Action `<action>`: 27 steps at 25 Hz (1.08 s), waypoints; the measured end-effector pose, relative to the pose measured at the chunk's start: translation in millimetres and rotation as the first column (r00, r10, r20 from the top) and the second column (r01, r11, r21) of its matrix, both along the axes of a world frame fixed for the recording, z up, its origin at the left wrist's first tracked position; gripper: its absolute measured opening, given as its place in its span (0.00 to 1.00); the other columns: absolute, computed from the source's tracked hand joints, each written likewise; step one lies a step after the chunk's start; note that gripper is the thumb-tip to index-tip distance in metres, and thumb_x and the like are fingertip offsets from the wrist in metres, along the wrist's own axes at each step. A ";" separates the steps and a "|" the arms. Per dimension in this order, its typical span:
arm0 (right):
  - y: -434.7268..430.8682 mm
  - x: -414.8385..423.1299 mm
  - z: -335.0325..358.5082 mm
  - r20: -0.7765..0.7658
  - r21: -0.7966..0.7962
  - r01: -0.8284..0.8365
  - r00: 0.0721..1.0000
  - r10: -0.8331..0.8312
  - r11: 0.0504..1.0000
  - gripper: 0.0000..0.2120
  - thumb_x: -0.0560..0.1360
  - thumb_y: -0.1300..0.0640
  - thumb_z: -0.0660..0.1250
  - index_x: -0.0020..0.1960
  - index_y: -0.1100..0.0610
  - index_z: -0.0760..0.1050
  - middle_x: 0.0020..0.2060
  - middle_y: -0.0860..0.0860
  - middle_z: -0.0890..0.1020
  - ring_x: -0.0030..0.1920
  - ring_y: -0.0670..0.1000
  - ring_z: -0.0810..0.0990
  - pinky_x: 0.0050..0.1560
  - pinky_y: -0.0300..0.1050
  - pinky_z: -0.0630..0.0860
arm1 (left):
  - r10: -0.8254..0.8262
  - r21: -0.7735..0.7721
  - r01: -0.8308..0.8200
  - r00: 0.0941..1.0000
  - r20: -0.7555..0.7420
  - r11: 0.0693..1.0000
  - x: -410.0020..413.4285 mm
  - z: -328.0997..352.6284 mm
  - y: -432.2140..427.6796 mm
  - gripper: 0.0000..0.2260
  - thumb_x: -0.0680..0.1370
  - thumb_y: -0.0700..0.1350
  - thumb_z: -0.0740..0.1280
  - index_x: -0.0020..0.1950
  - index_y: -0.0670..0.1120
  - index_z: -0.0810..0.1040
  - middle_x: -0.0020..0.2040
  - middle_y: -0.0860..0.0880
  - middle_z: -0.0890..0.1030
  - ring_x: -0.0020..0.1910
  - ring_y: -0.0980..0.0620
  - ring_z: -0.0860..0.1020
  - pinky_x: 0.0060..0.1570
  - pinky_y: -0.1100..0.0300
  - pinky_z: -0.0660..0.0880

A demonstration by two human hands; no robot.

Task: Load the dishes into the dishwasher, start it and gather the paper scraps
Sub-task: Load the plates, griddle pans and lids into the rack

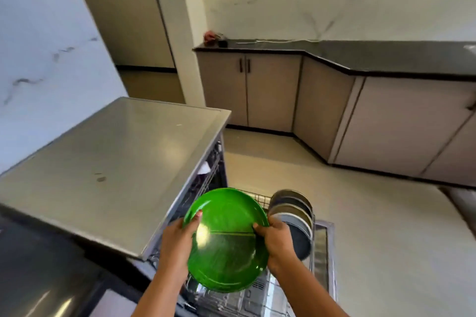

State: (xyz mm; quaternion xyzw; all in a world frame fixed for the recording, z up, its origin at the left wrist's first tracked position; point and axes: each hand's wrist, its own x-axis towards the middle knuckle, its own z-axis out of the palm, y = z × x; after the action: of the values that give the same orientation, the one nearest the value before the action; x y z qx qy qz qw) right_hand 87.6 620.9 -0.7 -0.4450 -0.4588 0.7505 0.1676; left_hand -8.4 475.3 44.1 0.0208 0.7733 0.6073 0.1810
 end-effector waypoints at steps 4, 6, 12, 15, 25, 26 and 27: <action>31.7 30.7 -49.3 0.118 -0.072 0.166 0.981 -0.157 0.983 0.05 0.72 0.71 0.65 0.44 0.66 0.79 0.34 0.61 0.82 0.36 0.59 0.79 0.46 0.59 0.77 | -0.149 -0.102 0.163 0.980 0.133 0.981 1.3 -40.1 49.4 0.12 0.76 0.45 0.68 0.33 0.48 0.72 0.32 0.49 0.73 0.36 0.49 0.72 0.38 0.57 0.64; 41.9 35.4 -64.3 0.155 -0.091 0.252 0.959 -0.236 0.964 0.05 0.72 0.72 0.65 0.42 0.65 0.78 0.33 0.60 0.81 0.36 0.58 0.79 0.45 0.57 0.77 | -0.213 -0.139 0.242 0.957 0.194 0.960 -5.5 -60.5 69.3 0.12 0.78 0.41 0.66 0.34 0.48 0.73 0.33 0.50 0.73 0.36 0.50 0.71 0.36 0.59 0.63; 72.0 28.6 -119.0 0.265 -0.073 0.408 0.887 -0.377 0.910 0.09 0.72 0.72 0.64 0.43 0.61 0.79 0.39 0.61 0.83 0.41 0.60 0.81 0.48 0.57 0.78 | -0.428 -0.283 0.532 0.831 0.355 0.798 -44.2 -148.4 114.8 0.09 0.77 0.35 0.61 0.42 0.44 0.78 0.42 0.41 0.78 0.40 0.49 0.74 0.41 0.58 0.65; 83.7 25.9 -152.6 0.338 -0.044 0.462 0.841 -0.422 0.886 0.08 0.73 0.72 0.63 0.42 0.62 0.78 0.39 0.61 0.83 0.42 0.59 0.80 0.49 0.56 0.77 | -0.496 -0.353 0.616 0.782 0.376 0.704 -57.1 -194.8 137.0 0.11 0.77 0.34 0.61 0.41 0.47 0.78 0.41 0.41 0.80 0.39 0.47 0.75 0.38 0.59 0.64; 94.2 20.7 -300.0 0.485 -0.005 0.559 0.727 -0.486 0.829 0.19 0.70 0.78 0.61 0.45 0.57 0.80 0.33 0.50 0.80 0.35 0.47 0.74 0.33 0.37 0.71 | -0.548 -0.554 0.646 0.755 0.360 0.525 -55.8 -353.3 157.9 0.12 0.70 0.31 0.69 0.49 0.44 0.83 0.43 0.48 0.83 0.44 0.48 0.79 0.43 0.61 0.73; 96.6 20.7 -313.5 0.498 0.005 0.561 0.716 -0.489 0.828 0.20 0.69 0.78 0.60 0.47 0.58 0.81 0.33 0.50 0.80 0.34 0.46 0.74 0.33 0.35 0.71 | -0.553 -0.544 0.644 0.757 0.348 0.538 -55.2 -368.1 160.1 0.13 0.70 0.30 0.69 0.50 0.44 0.82 0.45 0.47 0.83 0.46 0.48 0.80 0.47 0.60 0.75; 99.6 21.0 -328.1 0.513 0.021 0.564 0.702 -0.494 0.825 0.20 0.69 0.78 0.60 0.49 0.59 0.81 0.34 0.50 0.80 0.34 0.45 0.74 0.33 0.33 0.72 | -0.553 -0.533 0.637 0.764 0.333 0.558 -54.4 -382.8 163.1 0.13 0.70 0.30 0.70 0.50 0.44 0.82 0.46 0.47 0.84 0.47 0.47 0.81 0.50 0.58 0.76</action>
State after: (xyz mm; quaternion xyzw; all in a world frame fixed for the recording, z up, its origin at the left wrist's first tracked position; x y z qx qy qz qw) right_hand 108.5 720.4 -328.7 -0.7459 -0.2857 0.5594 0.2214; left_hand -62.9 638.5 -338.7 0.1815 0.8608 0.2216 0.4207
